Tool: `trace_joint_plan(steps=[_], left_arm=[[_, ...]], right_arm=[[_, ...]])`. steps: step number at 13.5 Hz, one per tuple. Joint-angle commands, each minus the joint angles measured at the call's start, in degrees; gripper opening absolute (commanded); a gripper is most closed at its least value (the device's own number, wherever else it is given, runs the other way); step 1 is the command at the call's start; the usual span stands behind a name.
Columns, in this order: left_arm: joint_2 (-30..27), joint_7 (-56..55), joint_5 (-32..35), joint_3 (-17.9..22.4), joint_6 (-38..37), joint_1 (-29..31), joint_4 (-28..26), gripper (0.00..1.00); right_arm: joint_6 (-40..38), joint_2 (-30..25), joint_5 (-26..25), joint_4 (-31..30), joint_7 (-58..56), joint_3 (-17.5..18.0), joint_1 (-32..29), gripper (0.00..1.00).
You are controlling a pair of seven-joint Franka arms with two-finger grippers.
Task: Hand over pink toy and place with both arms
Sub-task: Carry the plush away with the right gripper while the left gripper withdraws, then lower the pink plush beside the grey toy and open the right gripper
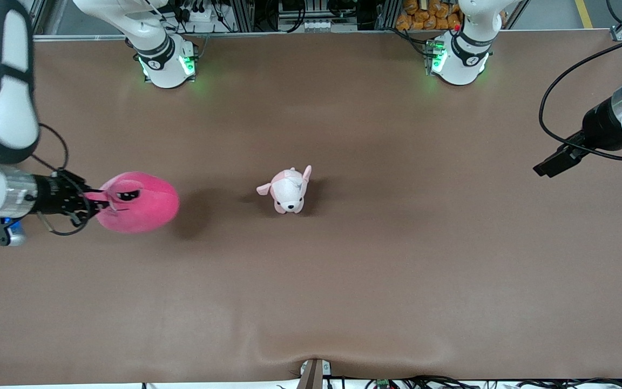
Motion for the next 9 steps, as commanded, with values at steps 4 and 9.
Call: trace_joint_plan(steps=[4,9], left_arm=[[-2.29,22.06,2.54,-0.48,-1.26,2.38,-0.49,1.0],[-5.7,29.34,0.79,14.74,-1.26,-12.14,-1.27,1.0]], right_arm=[[6.59,2.63,4.42,-7.05,-3.7,1.31,-11.19,0.3],[8.71,8.09,4.43,-8.81,-4.49,1.31,-12.43,0.7]])
